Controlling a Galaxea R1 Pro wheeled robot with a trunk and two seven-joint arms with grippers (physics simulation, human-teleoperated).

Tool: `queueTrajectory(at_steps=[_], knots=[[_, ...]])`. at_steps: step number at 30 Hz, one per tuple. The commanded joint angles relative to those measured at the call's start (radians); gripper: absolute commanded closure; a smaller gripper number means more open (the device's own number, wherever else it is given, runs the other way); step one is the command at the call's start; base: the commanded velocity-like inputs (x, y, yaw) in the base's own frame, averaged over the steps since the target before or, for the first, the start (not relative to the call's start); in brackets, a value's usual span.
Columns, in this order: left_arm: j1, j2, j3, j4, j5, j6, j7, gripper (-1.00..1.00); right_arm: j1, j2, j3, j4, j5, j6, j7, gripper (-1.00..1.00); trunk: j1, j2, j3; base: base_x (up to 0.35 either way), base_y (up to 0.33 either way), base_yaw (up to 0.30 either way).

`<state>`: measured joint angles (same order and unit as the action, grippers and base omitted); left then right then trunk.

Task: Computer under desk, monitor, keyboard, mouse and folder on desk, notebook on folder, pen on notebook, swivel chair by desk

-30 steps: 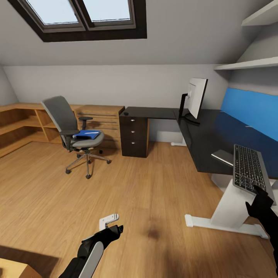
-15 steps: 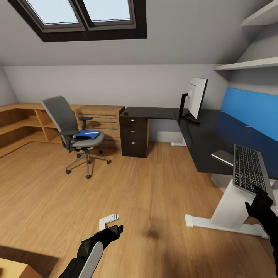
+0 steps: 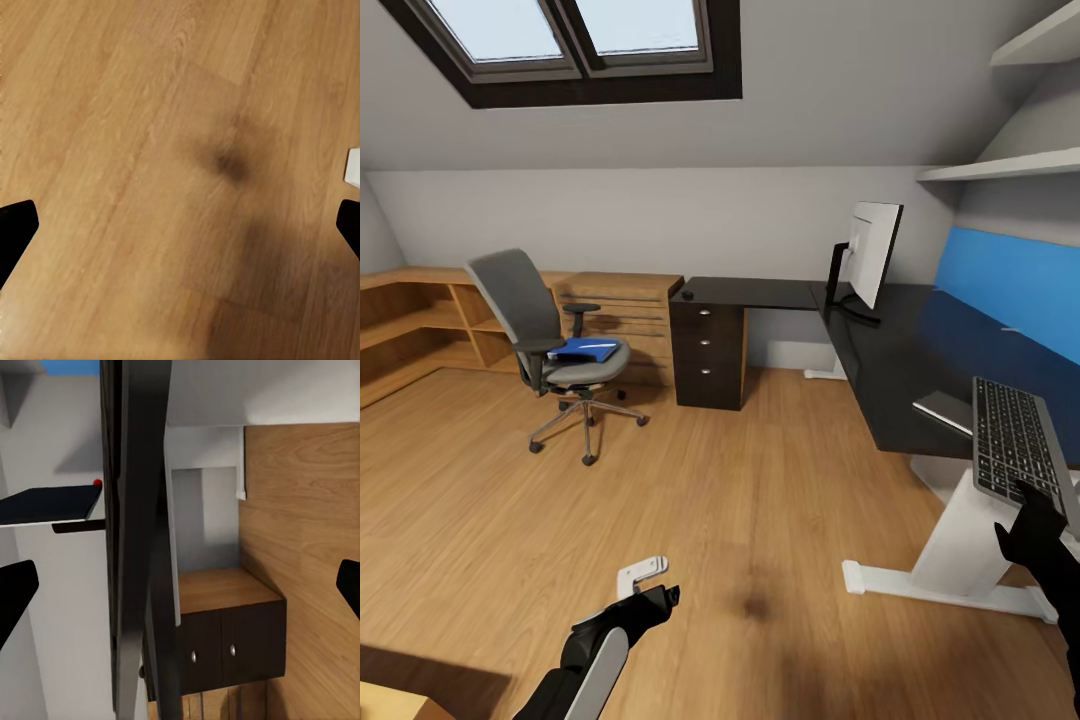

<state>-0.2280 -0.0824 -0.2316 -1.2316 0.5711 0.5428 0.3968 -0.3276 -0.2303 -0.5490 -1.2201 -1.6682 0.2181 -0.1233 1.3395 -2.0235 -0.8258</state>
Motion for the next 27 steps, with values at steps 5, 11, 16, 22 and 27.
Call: queueTrajectory(at_steps=[5,11,16,22,27], knots=[[-0.001,0.001,-0.001,0.0,0.011,0.002,0.011,-1.0,-0.001,0.0,-0.002,-0.002,-0.008,0.004,-0.007,-1.0,0.0,0.0,-0.001,0.004,0.002,0.0],[-0.001,0.0,-0.001,0.001,0.011,0.002,0.012,-1.0,-0.001,0.0,0.001,-0.002,-0.008,0.005,-0.006,-1.0,-0.004,0.007,0.002,0.0,0.0,0.0],[-0.001,0.0,-0.001,0.001,0.01,0.002,0.016,-1.0,-0.001,0.0,0.001,-0.003,-0.008,0.006,-0.006,-1.0,-0.019,0.035,0.015,0.0,0.0,0.0],[-0.001,0.0,-0.002,0.001,0.011,0.001,0.013,-1.0,-0.001,0.0,0.0,-0.003,-0.008,0.006,-0.006,-1.0,-0.019,0.035,0.015,0.0,0.0,0.0],[-0.001,0.0,-0.002,0.002,0.012,0.002,0.012,-1.0,-0.001,0.0,0.0,-0.003,-0.008,0.006,-0.006,-1.0,-0.019,0.035,0.015,0.0,0.0,0.0]])
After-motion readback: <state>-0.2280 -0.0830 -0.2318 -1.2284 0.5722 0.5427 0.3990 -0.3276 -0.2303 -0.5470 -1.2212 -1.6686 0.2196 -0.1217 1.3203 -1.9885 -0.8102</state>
